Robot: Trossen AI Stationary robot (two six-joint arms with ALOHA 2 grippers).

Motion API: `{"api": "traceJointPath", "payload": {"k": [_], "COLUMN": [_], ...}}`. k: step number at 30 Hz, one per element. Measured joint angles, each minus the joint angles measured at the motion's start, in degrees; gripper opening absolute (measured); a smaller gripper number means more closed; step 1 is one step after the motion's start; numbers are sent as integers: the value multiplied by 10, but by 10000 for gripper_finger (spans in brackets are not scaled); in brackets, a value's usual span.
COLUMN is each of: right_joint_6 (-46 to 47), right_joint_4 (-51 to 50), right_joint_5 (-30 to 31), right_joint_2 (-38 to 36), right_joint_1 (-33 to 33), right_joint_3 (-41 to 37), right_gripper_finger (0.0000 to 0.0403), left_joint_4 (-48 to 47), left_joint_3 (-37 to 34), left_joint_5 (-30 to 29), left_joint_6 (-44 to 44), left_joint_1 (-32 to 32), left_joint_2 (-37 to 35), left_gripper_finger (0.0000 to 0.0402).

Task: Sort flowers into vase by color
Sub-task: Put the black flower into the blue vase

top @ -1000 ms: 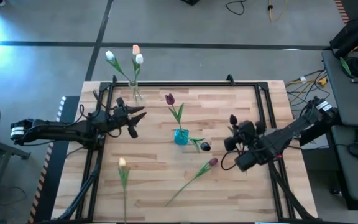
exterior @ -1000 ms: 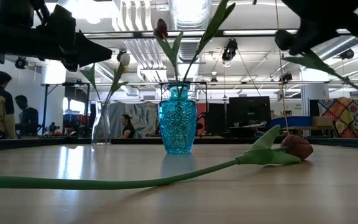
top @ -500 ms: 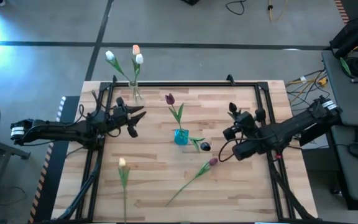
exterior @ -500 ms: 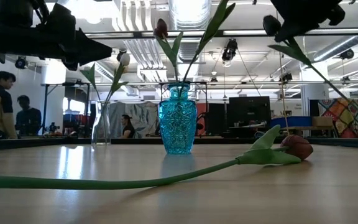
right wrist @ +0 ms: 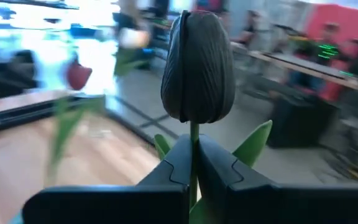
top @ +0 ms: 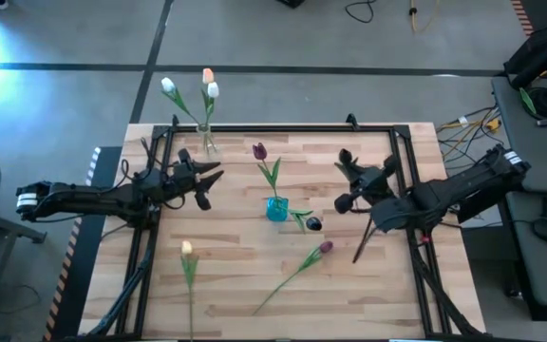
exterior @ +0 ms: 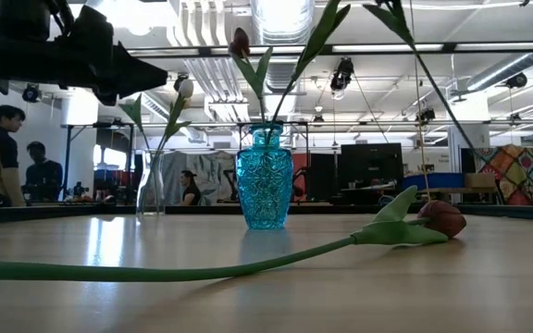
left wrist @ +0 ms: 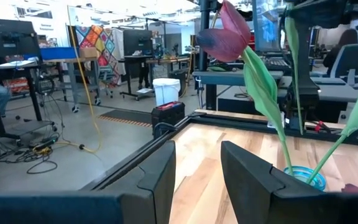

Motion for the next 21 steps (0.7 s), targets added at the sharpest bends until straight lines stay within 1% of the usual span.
{"api": "traceJointPath", "payload": {"k": [3,6,8,10,12,14,17,21], "right_joint_6": [-132,-251,-309,-345,-364,-369,-371,-376], "right_joint_4": [127,226,277,330,385,437,501,598], "right_joint_5": [-90,-221,-320,-391,-425,-442,-450,-453], "right_joint_2": [-4,-4,-3,-2,1,5,20,51], "right_joint_1": [-17,-52,-80,-109,-131,-147,-157,-159], "right_joint_3": [-18,-35,-45,-50,-52,-52,-53,-59], "right_gripper_finger": [9,9,9,9,9,9,9,9], "left_joint_4": [0,-1,-1,-1,-1,-2,-7,-6], "left_joint_3": [0,0,0,0,0,0,0,0], "left_joint_5": [13,22,24,25,25,26,42,46], "left_joint_6": [1,8,10,10,10,14,17,17], "left_joint_1": [0,0,0,0,0,0,0,0], "left_joint_2": [1,1,1,2,3,6,12,22], "left_gripper_finger": [114,114,114,114,114,114,114,114]}}
